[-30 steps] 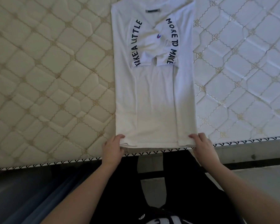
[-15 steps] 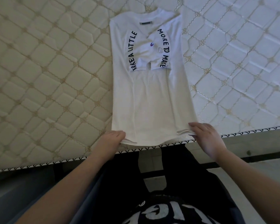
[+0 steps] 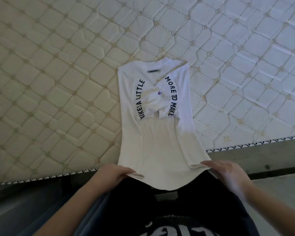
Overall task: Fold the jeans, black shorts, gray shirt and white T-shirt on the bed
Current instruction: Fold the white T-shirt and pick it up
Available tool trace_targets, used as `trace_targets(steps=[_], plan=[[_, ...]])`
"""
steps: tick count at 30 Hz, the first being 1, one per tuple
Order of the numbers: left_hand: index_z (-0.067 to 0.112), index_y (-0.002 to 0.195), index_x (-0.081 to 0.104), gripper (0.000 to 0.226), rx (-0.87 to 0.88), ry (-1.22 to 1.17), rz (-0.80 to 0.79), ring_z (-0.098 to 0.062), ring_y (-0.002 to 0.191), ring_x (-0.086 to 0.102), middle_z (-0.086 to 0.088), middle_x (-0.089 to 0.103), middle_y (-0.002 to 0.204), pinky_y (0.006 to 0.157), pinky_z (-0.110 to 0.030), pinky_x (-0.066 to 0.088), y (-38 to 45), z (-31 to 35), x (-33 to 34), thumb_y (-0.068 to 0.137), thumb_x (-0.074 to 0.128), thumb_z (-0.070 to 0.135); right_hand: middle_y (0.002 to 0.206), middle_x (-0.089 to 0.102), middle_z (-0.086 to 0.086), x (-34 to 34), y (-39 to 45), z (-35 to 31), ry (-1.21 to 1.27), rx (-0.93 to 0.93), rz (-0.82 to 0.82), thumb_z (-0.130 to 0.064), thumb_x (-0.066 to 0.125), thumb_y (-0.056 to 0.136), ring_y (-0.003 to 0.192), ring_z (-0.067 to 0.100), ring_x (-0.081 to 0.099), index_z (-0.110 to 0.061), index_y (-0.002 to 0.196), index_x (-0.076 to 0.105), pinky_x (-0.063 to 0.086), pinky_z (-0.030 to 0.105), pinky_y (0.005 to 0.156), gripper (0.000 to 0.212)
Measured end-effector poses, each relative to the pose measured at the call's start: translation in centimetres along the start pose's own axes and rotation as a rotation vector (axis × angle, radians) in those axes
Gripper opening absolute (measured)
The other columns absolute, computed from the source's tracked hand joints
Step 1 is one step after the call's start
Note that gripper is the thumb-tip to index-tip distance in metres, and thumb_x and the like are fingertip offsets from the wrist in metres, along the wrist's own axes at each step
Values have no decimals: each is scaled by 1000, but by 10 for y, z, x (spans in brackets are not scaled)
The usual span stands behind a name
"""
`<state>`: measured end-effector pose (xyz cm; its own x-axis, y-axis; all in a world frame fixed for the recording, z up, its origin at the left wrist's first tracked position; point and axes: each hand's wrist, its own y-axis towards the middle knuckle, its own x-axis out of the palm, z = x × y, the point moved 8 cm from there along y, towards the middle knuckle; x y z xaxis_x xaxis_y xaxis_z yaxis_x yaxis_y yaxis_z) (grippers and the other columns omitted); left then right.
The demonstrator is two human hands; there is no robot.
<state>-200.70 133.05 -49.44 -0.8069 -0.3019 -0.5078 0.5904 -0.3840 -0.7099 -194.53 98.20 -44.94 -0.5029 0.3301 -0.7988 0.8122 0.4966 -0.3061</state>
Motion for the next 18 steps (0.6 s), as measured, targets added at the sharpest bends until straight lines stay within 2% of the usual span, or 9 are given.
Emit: trace_targets(steps=[1,3,5,9,11,12,13,15,18], plan=[[42,125,62,32,2,-9,0,-7,119,57,15,64,129,95,-15,38,6,-1,-10,98,52,29,88,76,-5,-5,8,-1,18,-28,31,-23,66,89,67,19,71,-18,97,77,51,22,56,14],[44,124,63,32,0,0,1,-3,120,56,18,62,129,95,-12,38,22,-5,-34,98,53,29,90,75,-6,-14,29,-4,59,-110,75,-40,38,102,71,16,71,-16,96,77,52,21,60,46],[42,122,65,30,8,3,1,-3,118,57,18,63,127,93,-11,37,42,-9,-67,97,55,28,93,74,-7,-28,58,-7,49,-177,120,-43,28,104,80,12,69,-15,95,76,52,22,70,57],[39,122,65,27,57,66,-10,-4,110,60,17,67,121,89,-19,43,80,-14,-142,98,55,33,95,75,-6,-55,120,-5,36,-192,178,-43,35,102,88,14,68,-13,94,78,45,26,84,53],[38,124,64,28,63,51,-30,-4,107,59,16,67,121,85,-19,42,99,-20,-174,98,54,32,95,74,-12,-60,153,10,115,-81,101,-25,55,98,87,15,71,-18,97,77,46,23,81,23],[38,125,64,28,50,45,-39,-3,108,58,17,66,122,86,-19,41,110,-25,-187,99,54,32,95,73,-19,-62,169,21,177,-10,41,-15,62,94,88,11,71,-26,97,76,47,18,79,18],[37,126,63,29,33,46,-45,-3,110,56,18,64,124,86,-18,40,120,-31,-200,99,54,31,94,72,-26,-63,186,30,249,50,-16,-11,64,92,89,1,69,-35,97,73,46,12,78,26],[34,128,62,30,15,37,-49,-2,111,52,18,61,125,82,-7,35,146,-44,-222,99,53,27,91,68,-35,-67,218,44,340,124,-88,-15,63,93,88,-14,64,-45,94,68,42,3,76,30],[28,127,62,30,11,52,-45,1,104,48,13,60,121,73,5,27,190,-63,-250,99,55,21,86,65,-42,-69,272,69,371,195,-145,-29,63,92,87,-23,57,-51,93,66,37,0,73,22]])
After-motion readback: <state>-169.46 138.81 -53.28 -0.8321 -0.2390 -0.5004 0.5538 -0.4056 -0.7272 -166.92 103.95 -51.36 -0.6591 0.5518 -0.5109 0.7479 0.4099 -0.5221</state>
